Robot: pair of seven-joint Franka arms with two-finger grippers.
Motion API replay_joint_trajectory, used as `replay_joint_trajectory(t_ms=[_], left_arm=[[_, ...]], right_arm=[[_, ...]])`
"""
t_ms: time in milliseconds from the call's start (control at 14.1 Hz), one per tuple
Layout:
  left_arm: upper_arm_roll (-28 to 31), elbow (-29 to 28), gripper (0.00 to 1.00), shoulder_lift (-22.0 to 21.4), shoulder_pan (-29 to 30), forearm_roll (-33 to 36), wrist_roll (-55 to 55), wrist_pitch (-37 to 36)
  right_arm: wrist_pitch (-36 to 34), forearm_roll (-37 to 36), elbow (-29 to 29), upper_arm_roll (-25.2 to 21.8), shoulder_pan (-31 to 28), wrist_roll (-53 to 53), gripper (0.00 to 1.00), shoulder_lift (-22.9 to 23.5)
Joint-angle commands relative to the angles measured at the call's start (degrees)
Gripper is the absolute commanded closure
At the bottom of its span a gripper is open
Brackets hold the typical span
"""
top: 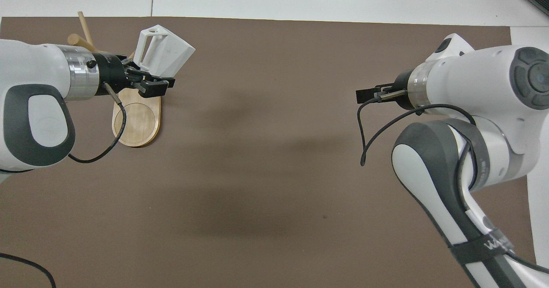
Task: Hang cup on rack
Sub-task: 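Open the right gripper and withdraw it while the left gripper holds the cup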
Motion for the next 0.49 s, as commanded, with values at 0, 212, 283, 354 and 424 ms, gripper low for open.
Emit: replay_joint_trajectory(t_ms=[0,212,283,354,424], left_arm=[[-0.20,-4.38,1.00,-2.31,0.36,0.99,-5.24,4.84],[-0.20,-5.18,1.00,-2.57,0.28,0.99,-7.35,5.99],[-0.20,-5.18,1.00,-2.57,0.19,0.99,-8.23,6.87],[-0.20,-5.53,1.00,-2.57,-0.25,0.99,-8.94,7.57],[-0.20,-5.79,1.00,-2.57,-0.43,0.99,-9.90,8.36]], right_arm=[[-2.72,-3.93,-0.87,0.55,-2.01,0.75,0.00,-1.70],[-4.57,-9.46,-0.87,0.55,-2.62,3.65,0.00,-1.88],[-5.27,-10.17,-0.69,0.55,-3.32,3.74,0.00,-1.88],[-5.45,-10.18,-0.69,0.64,-3.94,3.74,0.00,-1.88],[-5.45,-10.18,-0.78,0.64,-4.03,3.74,0.00,-1.88]])
